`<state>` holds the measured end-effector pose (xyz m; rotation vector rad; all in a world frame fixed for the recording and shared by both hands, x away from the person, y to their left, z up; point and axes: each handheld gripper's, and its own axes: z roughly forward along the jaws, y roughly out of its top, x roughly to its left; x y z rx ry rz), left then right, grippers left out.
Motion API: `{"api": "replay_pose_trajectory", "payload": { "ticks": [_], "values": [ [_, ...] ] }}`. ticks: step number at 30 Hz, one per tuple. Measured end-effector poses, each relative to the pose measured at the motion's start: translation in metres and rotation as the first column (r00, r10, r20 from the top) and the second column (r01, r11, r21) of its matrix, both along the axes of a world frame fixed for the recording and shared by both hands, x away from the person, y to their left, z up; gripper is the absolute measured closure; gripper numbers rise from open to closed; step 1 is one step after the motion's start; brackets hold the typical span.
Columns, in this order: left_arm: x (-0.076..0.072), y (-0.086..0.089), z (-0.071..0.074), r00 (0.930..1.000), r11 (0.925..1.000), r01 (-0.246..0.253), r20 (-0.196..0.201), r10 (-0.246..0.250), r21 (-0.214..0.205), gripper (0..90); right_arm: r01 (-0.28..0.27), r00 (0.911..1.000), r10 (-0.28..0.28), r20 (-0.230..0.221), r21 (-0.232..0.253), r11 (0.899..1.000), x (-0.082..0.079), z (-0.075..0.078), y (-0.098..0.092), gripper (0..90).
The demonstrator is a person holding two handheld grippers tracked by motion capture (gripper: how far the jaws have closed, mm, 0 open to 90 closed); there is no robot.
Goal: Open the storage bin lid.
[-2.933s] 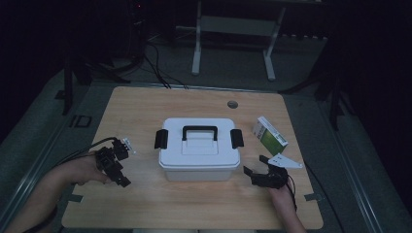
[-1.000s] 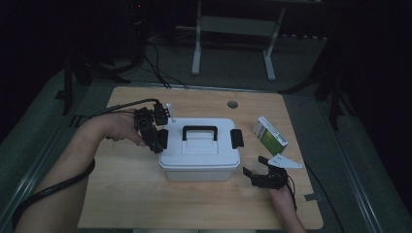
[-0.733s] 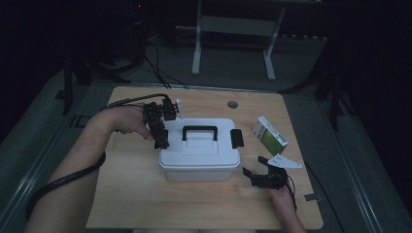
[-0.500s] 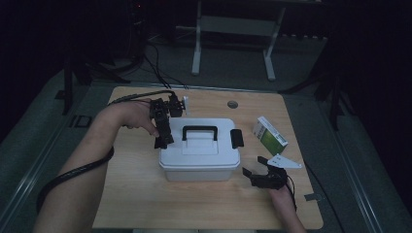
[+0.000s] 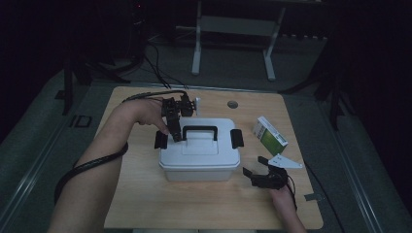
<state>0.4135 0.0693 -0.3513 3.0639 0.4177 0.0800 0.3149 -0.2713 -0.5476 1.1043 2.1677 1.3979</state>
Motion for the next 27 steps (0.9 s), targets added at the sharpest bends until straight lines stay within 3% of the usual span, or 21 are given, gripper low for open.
{"api": "replay_pose_trajectory", "payload": {
  "ticks": [8, 13, 19, 23, 27],
  "values": [
    [0.007, -0.012, 0.001, 0.9998, 0.9999, 0.017, 0.010, -0.017, -0.001, 30.2, 0.001, 1.0000, -0.001, 0.001, -0.002, 1.000, 0.000, -0.001, 0.000, 13.4],
    [0.007, -0.021, 0.001, 0.9973, 0.9983, 0.056, 0.048, -0.056, -0.016, 32.9, 0.001, 1.0000, -0.001, 0.000, -0.002, 1.000, 0.000, -0.001, -0.001, 13.5],
    [0.008, -0.034, 0.000, 0.9945, 0.9954, 0.093, 0.051, -0.092, -0.023, 33.1, 0.003, 1.0000, -0.003, 0.000, 0.004, 1.000, 0.000, -0.001, -0.002, 13.4],
    [0.008, -0.041, 0.000, 0.9909, 0.9924, 0.122, 0.058, -0.122, -0.011, 38.1, 0.002, 1.0000, -0.002, 0.000, 0.003, 1.000, 0.001, -0.001, -0.003, 13.5],
    [0.009, -0.046, 0.000, 0.9888, 0.9892, 0.144, 0.045, -0.142, -0.028, 43.0, 0.001, 1.0000, -0.001, 0.001, 0.005, 1.000, 0.001, -0.001, -0.003, 13.5]
  ]
}}
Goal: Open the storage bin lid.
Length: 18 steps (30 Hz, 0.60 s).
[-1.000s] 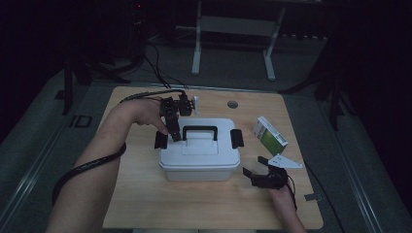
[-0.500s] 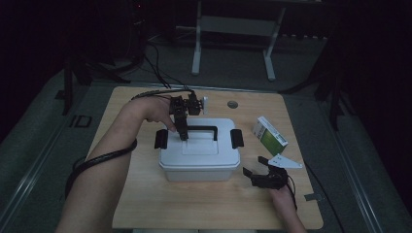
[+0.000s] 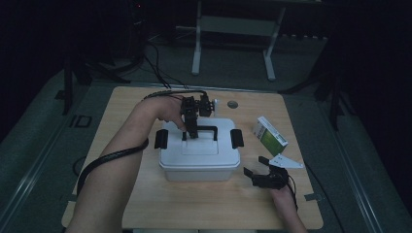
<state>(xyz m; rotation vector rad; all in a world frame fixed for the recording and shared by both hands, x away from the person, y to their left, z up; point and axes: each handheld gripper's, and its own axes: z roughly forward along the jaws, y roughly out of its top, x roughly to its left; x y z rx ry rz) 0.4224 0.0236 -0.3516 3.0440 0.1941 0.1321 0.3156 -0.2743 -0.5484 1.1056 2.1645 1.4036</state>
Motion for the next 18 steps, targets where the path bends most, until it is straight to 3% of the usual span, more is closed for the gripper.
{"api": "replay_pose_trajectory", "payload": {
  "ticks": [9, 13, 18],
  "values": [
    [-0.004, -0.011, 0.000, 0.9978, 0.9978, 0.065, 0.012, -0.066, 0.007, 64.3, -0.001, 1.0000, 0.001, -0.003, 0.004, 1.000, 0.000, 0.000, 0.000, 13.5],
    [-0.004, -0.013, 0.000, 0.9961, 0.9963, 0.084, 0.025, -0.084, 0.018, 69.3, -0.002, 1.0000, 0.002, -0.004, 0.002, 1.000, 0.000, 0.000, 0.000, 13.4],
    [-0.004, -0.017, -0.003, 0.9965, 0.9961, 0.083, 0.012, -0.083, 0.031, 77.3, -0.004, 1.0000, 0.004, -0.001, 0.002, 1.000, 0.000, 0.000, 0.000, 13.5]
  ]
}}
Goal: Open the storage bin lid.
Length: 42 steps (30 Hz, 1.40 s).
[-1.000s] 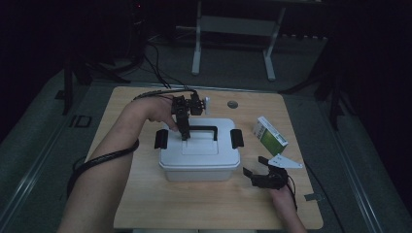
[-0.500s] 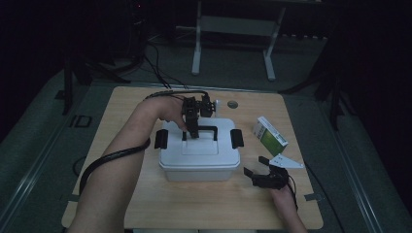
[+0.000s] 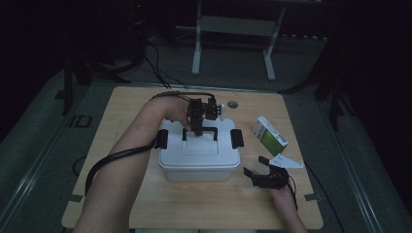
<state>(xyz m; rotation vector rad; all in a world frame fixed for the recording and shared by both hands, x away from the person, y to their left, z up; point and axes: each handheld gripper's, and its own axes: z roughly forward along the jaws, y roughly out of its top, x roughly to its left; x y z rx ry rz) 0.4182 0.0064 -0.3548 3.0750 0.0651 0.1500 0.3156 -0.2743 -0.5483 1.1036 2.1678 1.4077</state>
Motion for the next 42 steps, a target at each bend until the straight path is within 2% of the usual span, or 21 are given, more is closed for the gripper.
{"api": "replay_pose_trajectory", "payload": {
  "ticks": [8, 16, 21, 32, 38, 42],
  "values": [
    [0.001, -0.002, -0.003, 0.9987, 0.9996, -0.017, -0.047, 0.018, 0.022, 81.9, -0.001, 1.0000, 0.001, -0.003, 0.002, 1.000, 0.000, 0.000, -0.001, 13.5],
    [-0.001, -0.005, -0.002, 0.9974, 0.9987, -0.021, -0.068, 0.024, 0.047, 83.7, -0.002, 1.0000, 0.002, -0.003, 0.005, 1.000, 0.000, 0.000, 0.000, 13.5],
    [-0.001, -0.004, -0.002, 0.9969, 0.9988, -0.027, -0.073, 0.030, 0.042, 83.8, -0.003, 1.0000, 0.003, -0.004, 0.005, 1.000, 0.000, -0.001, 0.000, 13.5],
    [-0.004, 0.000, 0.011, 0.9976, 0.9991, -0.033, -0.060, 0.034, 0.026, 83.9, -0.004, 1.0000, 0.004, -0.004, 0.004, 1.000, 0.000, -0.001, 0.000, 13.5],
    [-0.008, 0.011, 0.022, 0.9986, 0.9989, -0.045, -0.028, 0.045, 0.016, 83.9, -0.002, 1.0000, 0.002, -0.004, 0.006, 1.000, 0.000, -0.001, 0.000, 13.5],
    [-0.009, 0.017, 0.022, 0.9980, 0.9981, -0.061, -0.016, 0.061, 0.005, 83.8, 0.004, 1.0000, -0.004, -0.007, 0.009, 1.000, 0.000, -0.001, -0.001, 13.4]
  ]
}}
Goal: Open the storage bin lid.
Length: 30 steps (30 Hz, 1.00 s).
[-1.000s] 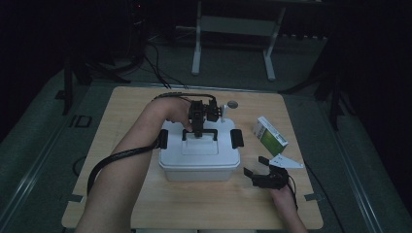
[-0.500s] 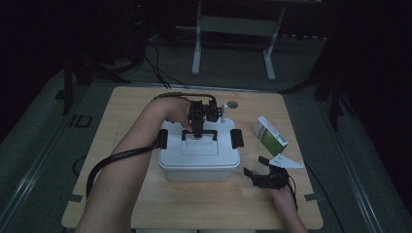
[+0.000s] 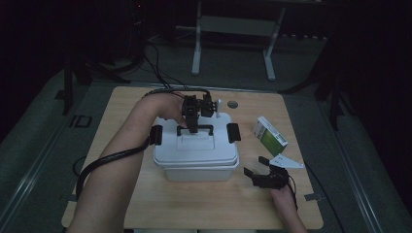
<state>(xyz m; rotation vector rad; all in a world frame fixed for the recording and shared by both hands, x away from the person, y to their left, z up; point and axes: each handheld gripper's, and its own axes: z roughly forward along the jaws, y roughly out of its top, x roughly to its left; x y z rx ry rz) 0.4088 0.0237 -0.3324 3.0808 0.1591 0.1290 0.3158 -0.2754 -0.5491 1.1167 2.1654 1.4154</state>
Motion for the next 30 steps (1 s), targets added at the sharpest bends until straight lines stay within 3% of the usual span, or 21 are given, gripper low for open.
{"api": "replay_pose_trajectory", "payload": {
  "ticks": [15, 30],
  "values": [
    [-0.009, 0.039, 0.001, 0.9986, 0.9983, -0.052, 0.005, 0.052, -0.027, 83.8, 0.001, 1.0000, -0.001, -0.006, -0.007, 1.000, 0.000, -0.001, 0.002, 13.5],
    [-0.025, 0.092, -0.001, 0.9895, 0.9883, -0.145, 0.002, 0.145, -0.049, 83.8, 0.003, 1.0000, -0.003, -0.005, -0.011, 1.000, 0.000, -0.001, 0.004, 13.4]
  ]
}}
